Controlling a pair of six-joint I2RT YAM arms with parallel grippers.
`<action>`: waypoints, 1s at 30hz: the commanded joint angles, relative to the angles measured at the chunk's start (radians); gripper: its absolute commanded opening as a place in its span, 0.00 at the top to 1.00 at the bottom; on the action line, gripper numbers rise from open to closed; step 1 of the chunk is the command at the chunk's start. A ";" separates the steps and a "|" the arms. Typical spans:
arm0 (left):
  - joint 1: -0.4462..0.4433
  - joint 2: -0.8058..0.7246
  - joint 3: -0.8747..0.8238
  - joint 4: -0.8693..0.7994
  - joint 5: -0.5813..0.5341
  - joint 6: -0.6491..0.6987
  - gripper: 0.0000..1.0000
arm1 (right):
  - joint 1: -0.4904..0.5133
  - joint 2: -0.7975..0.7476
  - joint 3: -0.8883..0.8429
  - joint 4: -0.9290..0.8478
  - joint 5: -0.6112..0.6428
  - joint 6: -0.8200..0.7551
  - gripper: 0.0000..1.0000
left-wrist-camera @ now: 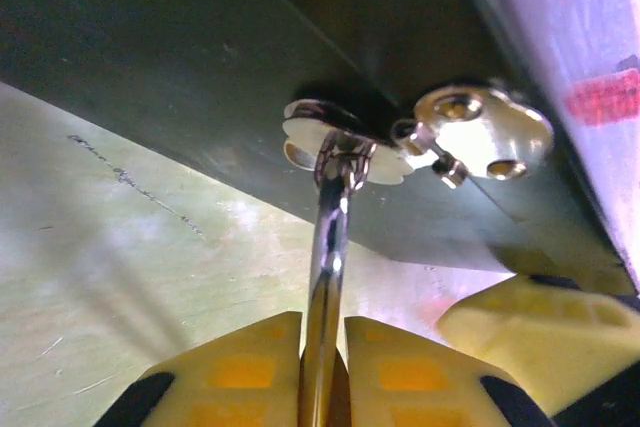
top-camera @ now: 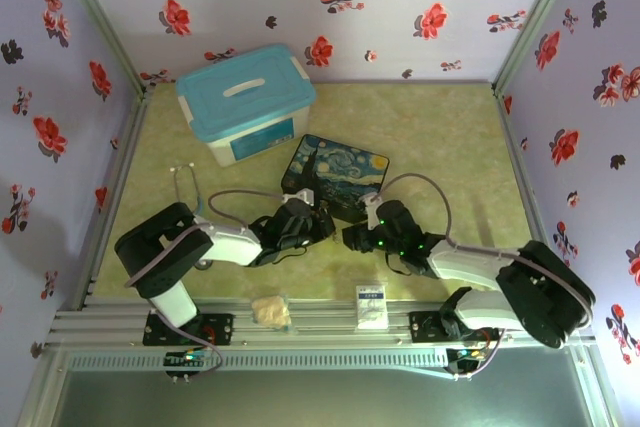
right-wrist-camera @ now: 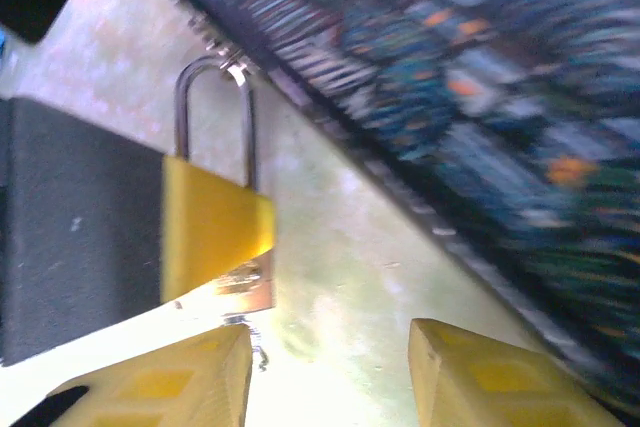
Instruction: Unlock the padlock with the key
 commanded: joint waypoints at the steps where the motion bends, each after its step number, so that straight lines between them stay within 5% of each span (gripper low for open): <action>1: 0.009 -0.041 0.035 -0.196 -0.047 0.094 0.90 | -0.016 -0.011 0.003 0.007 0.042 0.063 0.54; 15: -0.014 -0.030 0.210 -0.620 -0.198 0.288 0.81 | -0.016 0.080 0.034 0.028 0.091 0.090 0.56; 30: -0.044 -0.013 0.189 -0.511 -0.192 0.266 0.69 | -0.016 0.097 0.038 0.018 0.103 0.071 0.61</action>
